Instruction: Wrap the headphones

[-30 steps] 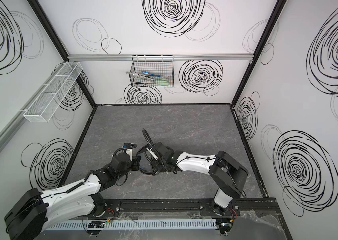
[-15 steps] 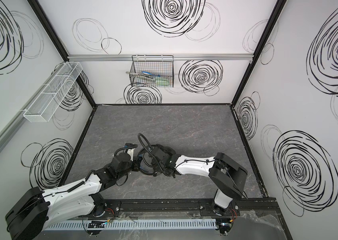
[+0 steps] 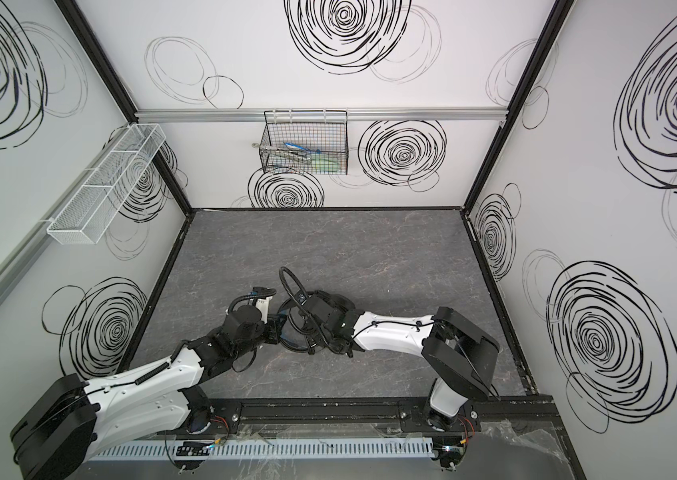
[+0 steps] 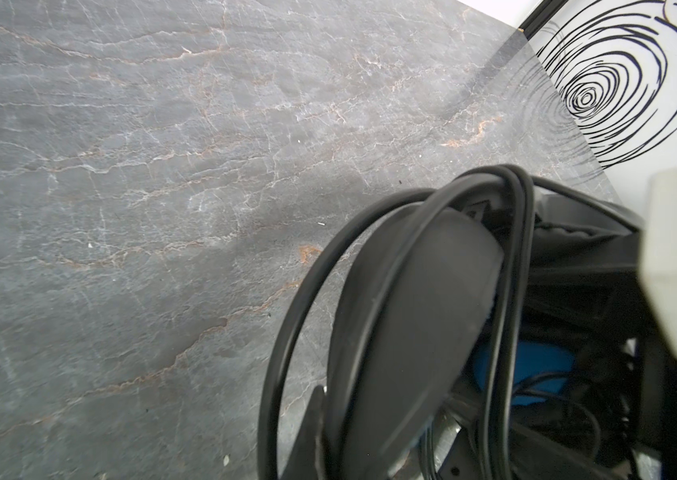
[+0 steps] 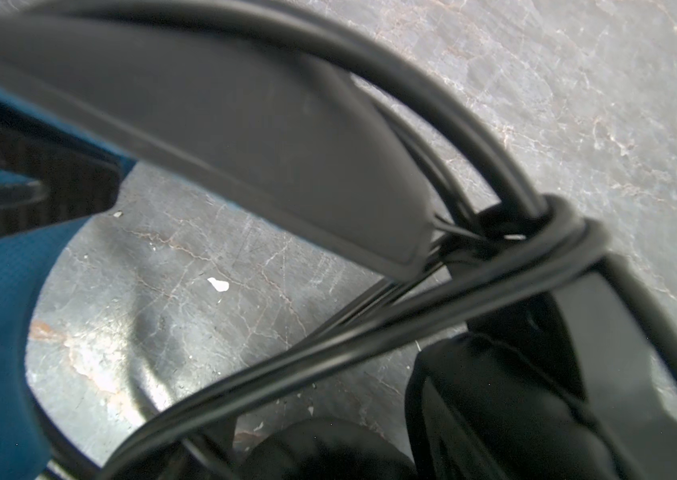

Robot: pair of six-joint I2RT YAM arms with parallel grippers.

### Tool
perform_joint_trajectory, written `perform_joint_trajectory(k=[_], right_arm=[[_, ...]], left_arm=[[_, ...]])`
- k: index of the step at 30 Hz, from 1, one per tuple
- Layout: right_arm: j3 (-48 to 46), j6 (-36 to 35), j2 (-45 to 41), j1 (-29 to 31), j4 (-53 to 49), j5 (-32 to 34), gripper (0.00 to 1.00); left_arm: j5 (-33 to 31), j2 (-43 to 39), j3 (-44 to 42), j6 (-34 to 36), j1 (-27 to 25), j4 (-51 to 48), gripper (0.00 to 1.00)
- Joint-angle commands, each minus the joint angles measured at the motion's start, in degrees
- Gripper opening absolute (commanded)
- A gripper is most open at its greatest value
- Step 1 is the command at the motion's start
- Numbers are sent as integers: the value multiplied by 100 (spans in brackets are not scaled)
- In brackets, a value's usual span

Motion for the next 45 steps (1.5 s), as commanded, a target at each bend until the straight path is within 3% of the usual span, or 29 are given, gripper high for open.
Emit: perform_joint_trajectory(k=[1,8,16,21,33,45], right_arm=[[304,-27,-190,-54,33,741,78],[576,-273,-323,137,-583,801,75],[282,-239,-843,179,-597,6,73],[145,-126,-771,162,-475,-98,66],[335,-3,-103,29,-379,297,69],[574,-144,-546,298,-947,633,75]], left_arm=[[906,-39,-118,200,-58,-196,0],[855,19,-147,226,13,-242,0],[847,120,-155,252,74,-231,0],[796,208,-156,237,79,-176,0],[711,118,-183,244,78,-295,0],[687,176,-193,295,138,-308,0]])
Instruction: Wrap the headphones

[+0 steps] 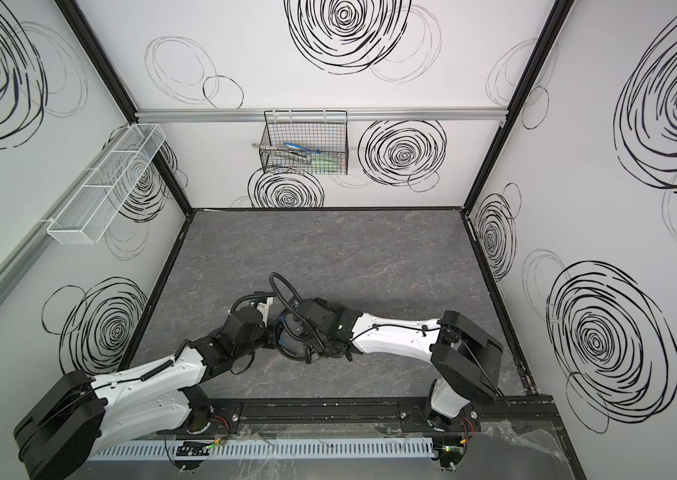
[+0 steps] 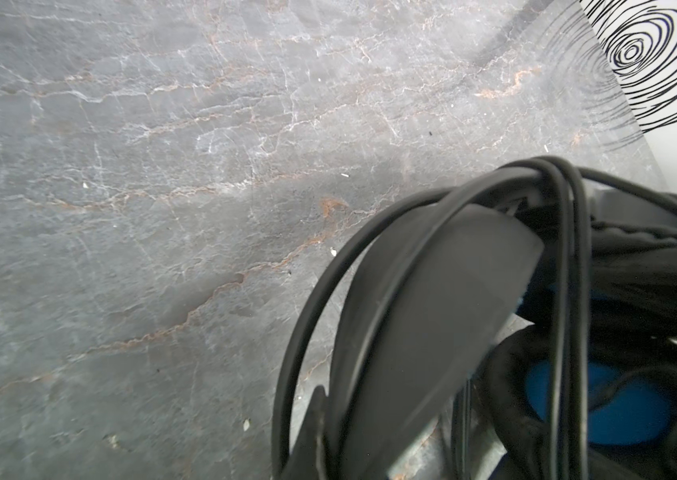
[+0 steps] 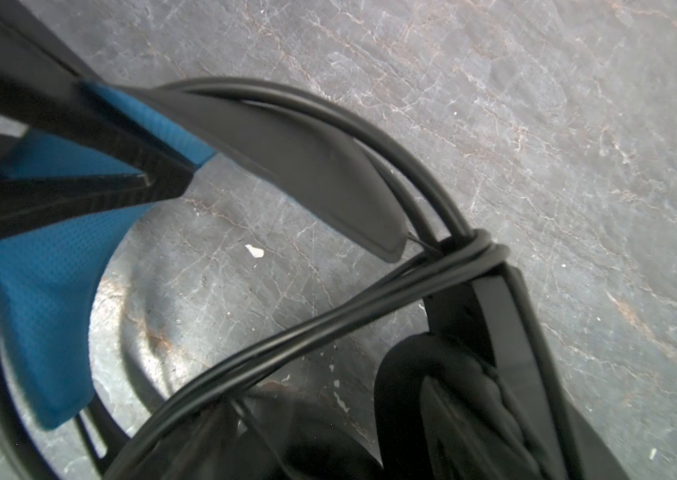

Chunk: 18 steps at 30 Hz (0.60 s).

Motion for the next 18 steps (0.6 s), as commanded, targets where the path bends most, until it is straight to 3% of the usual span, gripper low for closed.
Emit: perform_joint_trajectory(k=[1,11,18], right_arm=[[253,-30,-398,-32,-116,541,75],[24,-47,-858,-39,-146,189,75],[-55,-98,-802,-104,-190,414,73]], left_arm=[[399,-5,-88,275,-20,-94,0],[382,7,-88,274,-15,-106,0],[369,6,-88,263,-11,-104,0]])
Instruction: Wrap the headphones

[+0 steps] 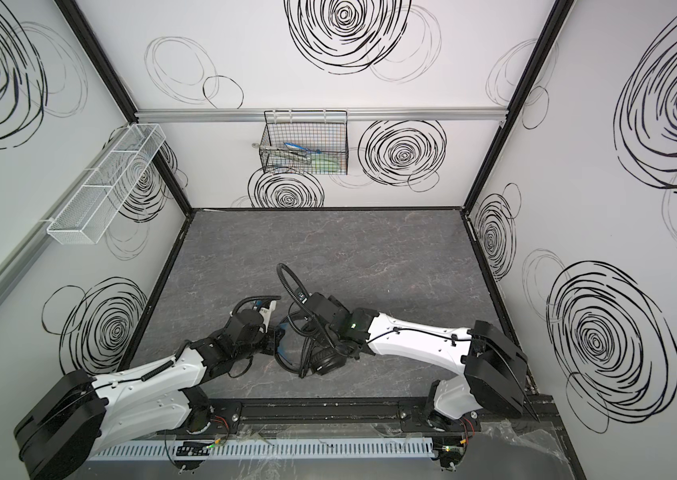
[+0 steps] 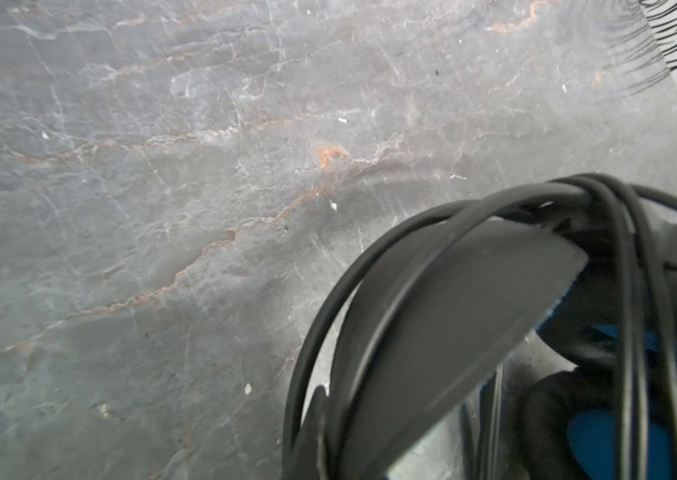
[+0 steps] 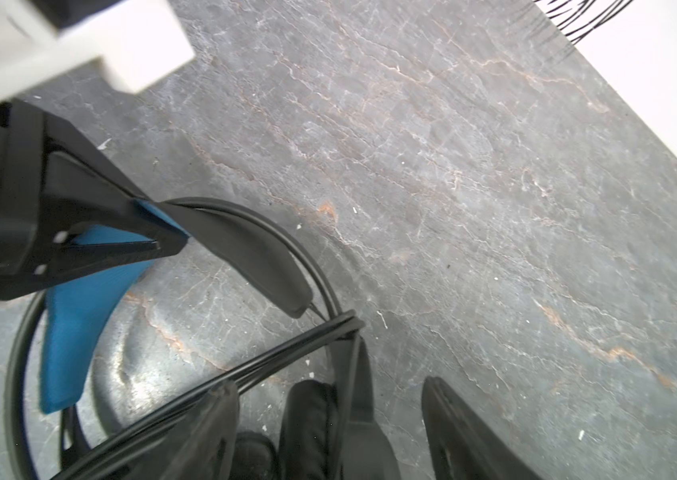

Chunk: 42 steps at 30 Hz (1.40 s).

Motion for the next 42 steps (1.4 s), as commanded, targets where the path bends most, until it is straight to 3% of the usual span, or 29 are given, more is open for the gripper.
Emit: perform_joint_trajectory(k=[1,7,13,17,20,22,23,24,27,34,42], right_arm=[[-51,-46,-26,-66,-50,242,73],[84,-128,-238,-118,-238,451,73],[507,61,-727,137,-1145,585,72],[80,629,-1451,239,-1883,173,72],[-521,954,-2180,376,-1902,-698,73],[-910,1268,-2702,1539,-1588,489,91],[-857,1502,-2789,1791,-1639,751,98],[-783,1710,-2865,1924,-1667,850,98],[-713,1892,-2860,1666,-1539,319,97],[-1586,2411,-3120,880,-758,-663,97],[-1727,2534,-2734,791,-597,-1153,100]], left_arm=[[90,-12,-22,73,-11,203,0],[85,-24,-33,67,-2,201,0],[59,-33,-5,65,15,158,0],[57,-75,-1,57,34,156,0],[61,-66,25,80,42,123,0],[52,-78,42,93,42,91,0],[51,-92,45,85,49,85,0],[51,-112,58,90,50,65,0],[24,-152,73,111,66,22,0],[15,-212,80,85,103,49,0],[57,-311,98,98,173,52,0]])
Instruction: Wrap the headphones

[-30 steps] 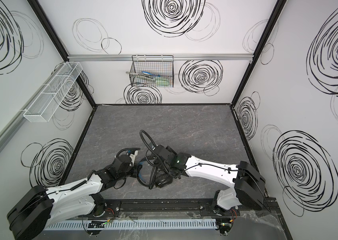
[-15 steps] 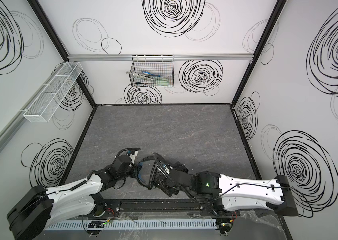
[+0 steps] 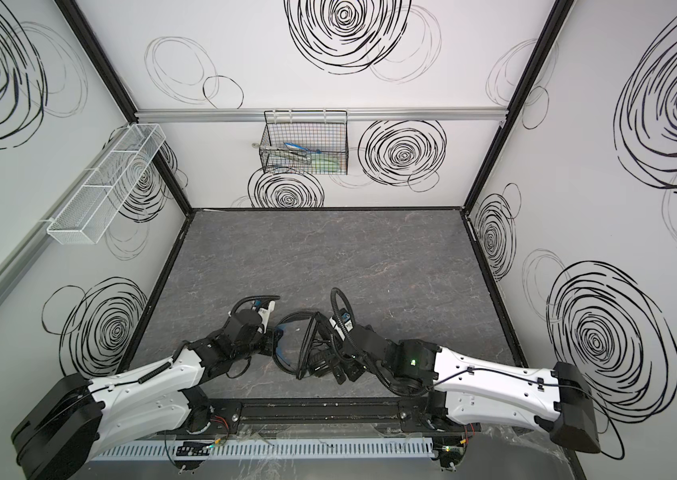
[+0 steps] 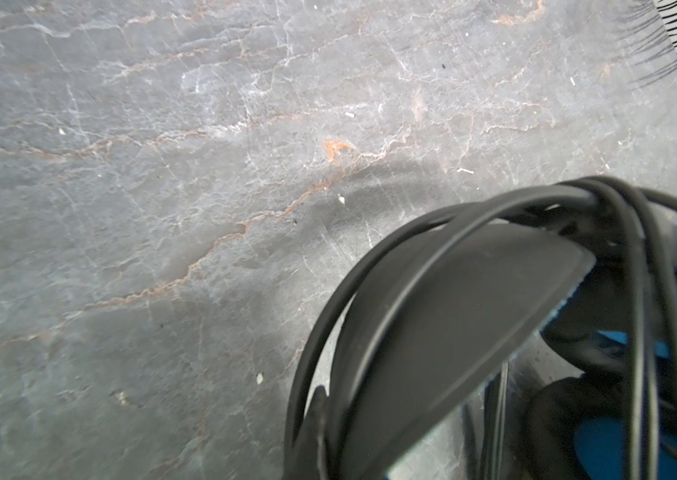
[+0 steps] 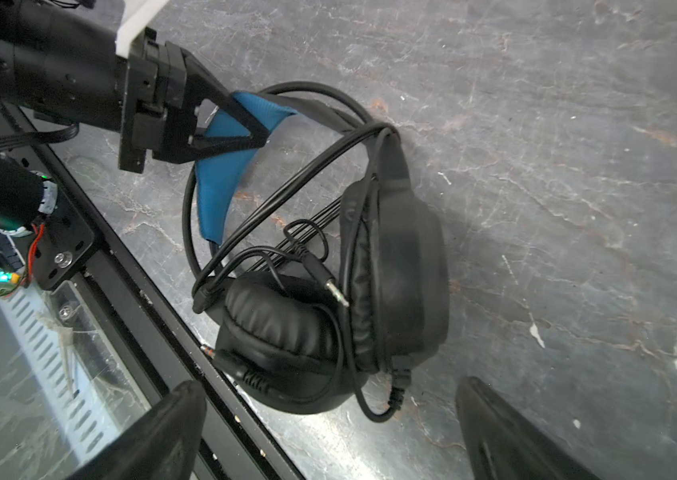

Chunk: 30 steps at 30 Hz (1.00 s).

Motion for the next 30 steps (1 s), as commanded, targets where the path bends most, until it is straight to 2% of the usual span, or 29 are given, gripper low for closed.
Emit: perform_joint_trajectory(k=[1,4,6,8,17,22,27,30], right_arm=[[-52,208,160,-15,240,-318,99],[-115,217,296,-24,326,-376,93],[-137,234,363,-22,329,-384,85],[-138,245,434,-21,329,-386,84],[-107,218,819,-46,426,-251,61],[21,195,967,-56,413,-152,44],[221,191,1055,-50,156,-98,37],[327,191,1078,-54,-47,4,36]], left_arm=[[61,-170,95,8,90,244,0],[94,-197,84,0,128,272,0],[103,-199,83,0,139,294,0],[114,-204,85,4,154,304,0],[206,-185,79,0,190,361,0],[218,-186,50,-9,197,374,0],[226,-159,57,-14,203,378,0],[232,-137,63,-9,203,378,0]])
